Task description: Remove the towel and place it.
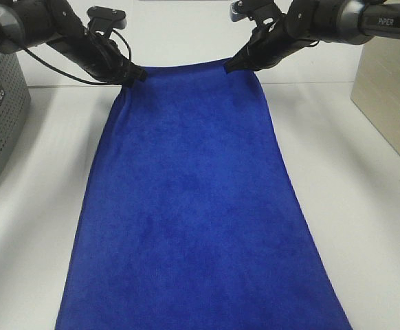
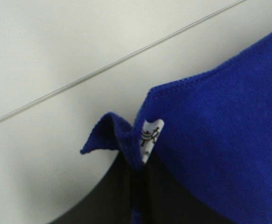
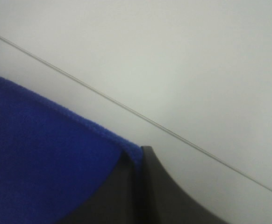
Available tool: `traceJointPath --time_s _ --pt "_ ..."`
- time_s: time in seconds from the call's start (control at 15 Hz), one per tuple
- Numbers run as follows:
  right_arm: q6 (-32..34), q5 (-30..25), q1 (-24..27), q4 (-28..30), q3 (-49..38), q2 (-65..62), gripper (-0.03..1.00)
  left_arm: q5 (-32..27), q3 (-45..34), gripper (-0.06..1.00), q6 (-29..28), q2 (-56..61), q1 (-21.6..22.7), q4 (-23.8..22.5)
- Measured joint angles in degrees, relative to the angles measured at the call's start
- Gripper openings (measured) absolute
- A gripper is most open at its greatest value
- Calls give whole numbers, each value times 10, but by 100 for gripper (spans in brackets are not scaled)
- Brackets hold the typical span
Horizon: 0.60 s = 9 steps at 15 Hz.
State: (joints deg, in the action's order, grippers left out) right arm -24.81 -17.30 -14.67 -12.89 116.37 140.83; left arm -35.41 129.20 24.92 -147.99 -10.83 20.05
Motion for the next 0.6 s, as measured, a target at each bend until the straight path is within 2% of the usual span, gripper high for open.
traceJointPath --time_s 0.2,0.27,0.33,0.6 --pt "0 40 0 0 0 0 2 37 0 2 28 -2 0 2" --pt "0 60 1 -1 0 0 2 66 0 2 57 -2 0 19" --pt "0 60 1 -1 0 0 2 66 0 2 57 -2 0 19" --pt "5 77 22 -6 2 6 2 116 0 2 121 -15 -1 83"
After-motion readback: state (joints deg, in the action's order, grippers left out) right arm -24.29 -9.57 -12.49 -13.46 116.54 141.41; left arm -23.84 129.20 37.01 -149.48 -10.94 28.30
